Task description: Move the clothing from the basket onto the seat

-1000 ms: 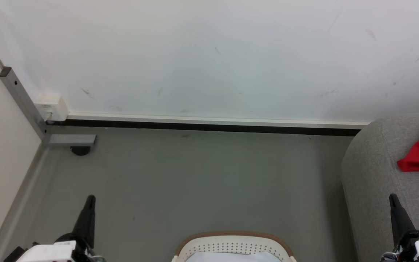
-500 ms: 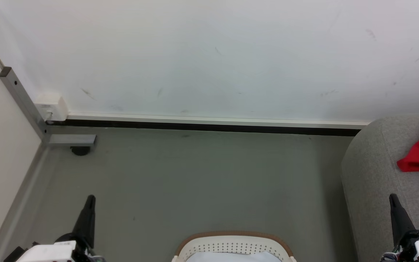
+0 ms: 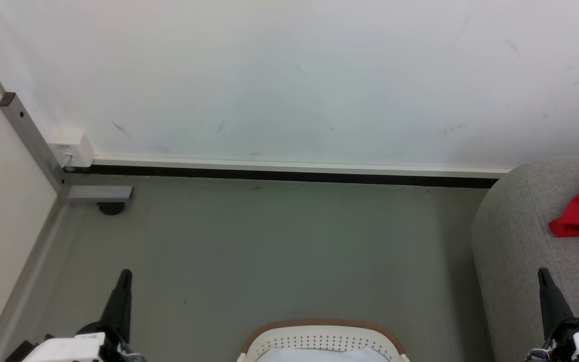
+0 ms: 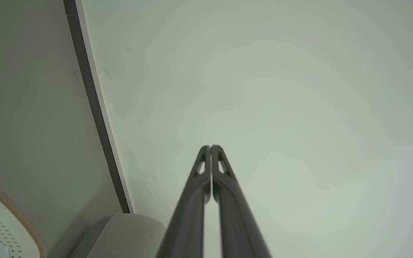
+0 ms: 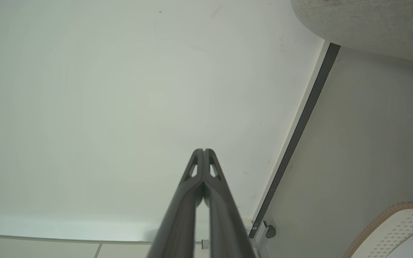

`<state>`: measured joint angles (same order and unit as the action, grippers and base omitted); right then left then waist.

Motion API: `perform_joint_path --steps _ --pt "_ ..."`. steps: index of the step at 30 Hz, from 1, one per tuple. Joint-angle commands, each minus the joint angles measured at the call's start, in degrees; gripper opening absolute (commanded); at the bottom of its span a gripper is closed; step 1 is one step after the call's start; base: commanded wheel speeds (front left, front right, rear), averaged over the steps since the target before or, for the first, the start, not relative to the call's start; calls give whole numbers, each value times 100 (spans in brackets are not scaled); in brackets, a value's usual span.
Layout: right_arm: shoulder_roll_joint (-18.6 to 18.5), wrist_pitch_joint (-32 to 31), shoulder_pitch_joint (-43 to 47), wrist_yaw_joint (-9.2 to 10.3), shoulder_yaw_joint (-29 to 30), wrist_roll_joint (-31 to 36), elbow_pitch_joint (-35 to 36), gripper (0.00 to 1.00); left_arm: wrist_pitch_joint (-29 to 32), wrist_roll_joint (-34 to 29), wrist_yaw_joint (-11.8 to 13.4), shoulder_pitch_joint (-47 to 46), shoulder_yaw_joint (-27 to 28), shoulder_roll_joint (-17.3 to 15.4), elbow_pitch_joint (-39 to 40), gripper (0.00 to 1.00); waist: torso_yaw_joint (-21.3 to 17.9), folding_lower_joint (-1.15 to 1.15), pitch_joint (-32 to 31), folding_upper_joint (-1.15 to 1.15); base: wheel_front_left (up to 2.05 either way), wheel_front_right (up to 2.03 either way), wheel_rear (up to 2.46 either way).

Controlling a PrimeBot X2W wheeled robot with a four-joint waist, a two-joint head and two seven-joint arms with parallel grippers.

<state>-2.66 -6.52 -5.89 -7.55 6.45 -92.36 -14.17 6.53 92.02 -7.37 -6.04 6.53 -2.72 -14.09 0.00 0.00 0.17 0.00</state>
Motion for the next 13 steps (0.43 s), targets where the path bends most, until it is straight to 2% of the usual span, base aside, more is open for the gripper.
perform_joint_path --steps 1,13 --pt "-41 -21 -76 12 19 -12 27 0 21 73 -27 -54 11 -29 2 0 0 0 0 0 0 0 0" --pt "-41 -21 -76 12 19 -11 27 0 21 73 -27 -54 10 -30 3 0 0 0 0 0 0 0 0"
